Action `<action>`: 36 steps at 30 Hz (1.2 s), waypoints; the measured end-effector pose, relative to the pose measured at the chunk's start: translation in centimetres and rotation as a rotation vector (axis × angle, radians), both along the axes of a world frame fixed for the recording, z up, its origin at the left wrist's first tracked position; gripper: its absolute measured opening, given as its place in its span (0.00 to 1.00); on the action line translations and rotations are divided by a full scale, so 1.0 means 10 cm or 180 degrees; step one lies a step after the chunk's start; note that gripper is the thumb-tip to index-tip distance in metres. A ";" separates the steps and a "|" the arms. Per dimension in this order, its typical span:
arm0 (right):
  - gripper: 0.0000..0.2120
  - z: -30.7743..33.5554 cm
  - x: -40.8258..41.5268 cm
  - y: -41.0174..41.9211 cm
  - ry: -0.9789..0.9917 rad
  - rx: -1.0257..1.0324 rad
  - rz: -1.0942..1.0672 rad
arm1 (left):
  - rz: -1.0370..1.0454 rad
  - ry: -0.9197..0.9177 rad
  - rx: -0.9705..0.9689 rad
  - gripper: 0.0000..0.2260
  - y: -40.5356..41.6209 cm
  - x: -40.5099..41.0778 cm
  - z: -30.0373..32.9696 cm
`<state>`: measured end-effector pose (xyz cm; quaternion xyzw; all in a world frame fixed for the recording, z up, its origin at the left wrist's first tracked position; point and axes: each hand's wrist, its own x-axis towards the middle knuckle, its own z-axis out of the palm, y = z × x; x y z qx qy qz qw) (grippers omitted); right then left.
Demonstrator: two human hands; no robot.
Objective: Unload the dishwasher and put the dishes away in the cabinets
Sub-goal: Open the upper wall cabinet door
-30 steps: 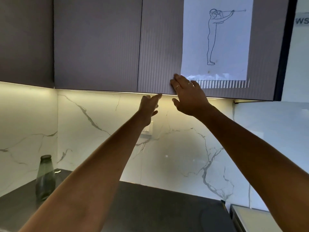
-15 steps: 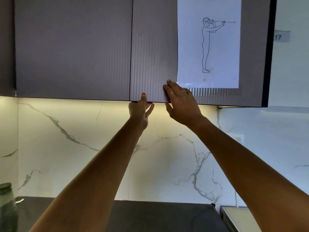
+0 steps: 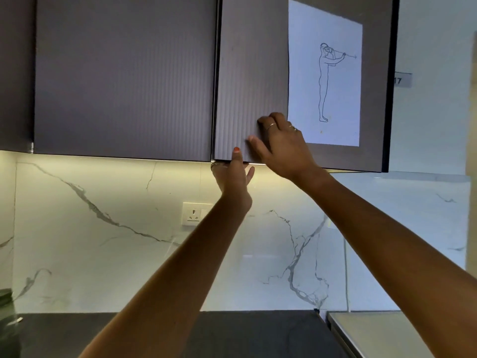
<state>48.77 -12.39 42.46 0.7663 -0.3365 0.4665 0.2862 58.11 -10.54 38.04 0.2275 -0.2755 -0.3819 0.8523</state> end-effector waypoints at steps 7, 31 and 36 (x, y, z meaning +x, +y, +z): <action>0.29 0.22 0.23 0.60 -0.0664 -0.0106 0.0431 | 0.0272 -0.0097 -0.0381 0.12 0.42 -0.36 -0.07; 0.26 0.63 -1.55 2.17 -0.1664 -0.0123 0.0378 | 0.0688 -0.3503 -0.2780 0.28 1.12 -1.56 -0.41; 0.25 0.63 -2.13 2.30 -0.2340 -0.0053 0.0582 | 0.0454 -0.4805 -0.3086 0.35 0.86 -1.85 -0.19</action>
